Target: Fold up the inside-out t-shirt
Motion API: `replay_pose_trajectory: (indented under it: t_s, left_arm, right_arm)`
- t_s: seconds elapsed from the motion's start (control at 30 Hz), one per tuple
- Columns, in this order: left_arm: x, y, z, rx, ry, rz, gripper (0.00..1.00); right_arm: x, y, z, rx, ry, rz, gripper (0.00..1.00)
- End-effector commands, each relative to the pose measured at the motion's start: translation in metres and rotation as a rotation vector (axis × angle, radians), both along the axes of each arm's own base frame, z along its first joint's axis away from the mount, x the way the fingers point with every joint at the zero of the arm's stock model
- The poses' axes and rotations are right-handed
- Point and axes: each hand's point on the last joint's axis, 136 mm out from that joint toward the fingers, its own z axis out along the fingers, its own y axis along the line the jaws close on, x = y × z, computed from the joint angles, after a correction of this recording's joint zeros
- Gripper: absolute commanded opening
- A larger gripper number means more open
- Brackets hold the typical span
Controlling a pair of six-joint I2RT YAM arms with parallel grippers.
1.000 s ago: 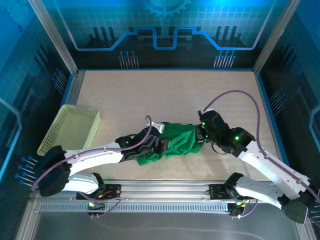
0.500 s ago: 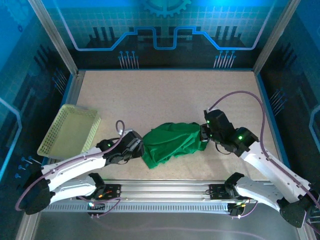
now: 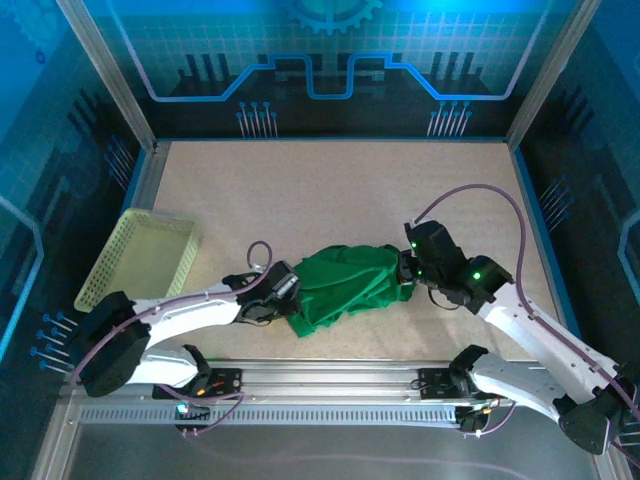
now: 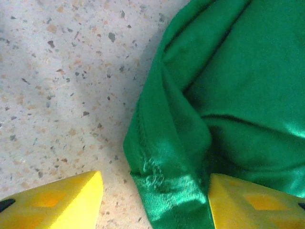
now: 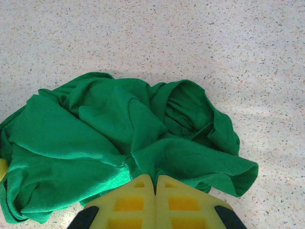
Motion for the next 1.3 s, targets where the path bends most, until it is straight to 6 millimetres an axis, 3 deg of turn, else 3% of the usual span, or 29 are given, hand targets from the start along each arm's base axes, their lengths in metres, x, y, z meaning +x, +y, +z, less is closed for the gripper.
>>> replay_pose_trajectory:
  t_s: [0.0,0.07,0.1,0.3,0.77,0.87,1.03,1.17,1.27]
  left_arm:
    - [0.009,-0.002,0.003,-0.004,-0.004,0.043,0.56]
    - [0.011,-0.001,0.001,-0.002,-0.007,0.042,0.51]
    - [0.012,0.000,0.000,-0.005,-0.007,0.041,0.48]
    - [0.011,0.005,0.003,-0.010,-0.025,0.032,0.31]
    - [0.013,0.018,0.027,-0.072,-0.159,-0.012,0.09]
    - [0.026,0.022,0.052,-0.131,-0.262,-0.026,0.05]
    - [0.055,0.020,0.115,-0.228,-0.453,-0.075,0.08]
    - [0.071,0.014,0.155,-0.299,-0.567,-0.113,0.00]
    - [0.082,0.011,0.182,-0.353,-0.642,-0.115,0.00]
  right_arm:
    - [0.001,-0.001,-0.001,0.017,-0.001,-0.014,0.00]
    - [0.001,-0.001,-0.001,0.014,-0.004,-0.016,0.00]
    - [-0.002,-0.004,-0.012,-0.005,0.018,-0.018,0.00]
    - [0.000,-0.013,-0.015,-0.047,0.018,-0.051,0.00]
    - [0.005,-0.032,-0.024,-0.087,0.070,-0.131,0.00]
    - [0.010,-0.036,-0.005,-0.063,0.047,-0.159,0.00]
    - [0.010,-0.050,0.031,0.002,-0.017,-0.197,0.00]
    - [0.011,-0.056,0.075,0.038,-0.092,-0.192,0.00]
    - [0.011,-0.061,0.115,0.044,-0.160,-0.186,0.00]
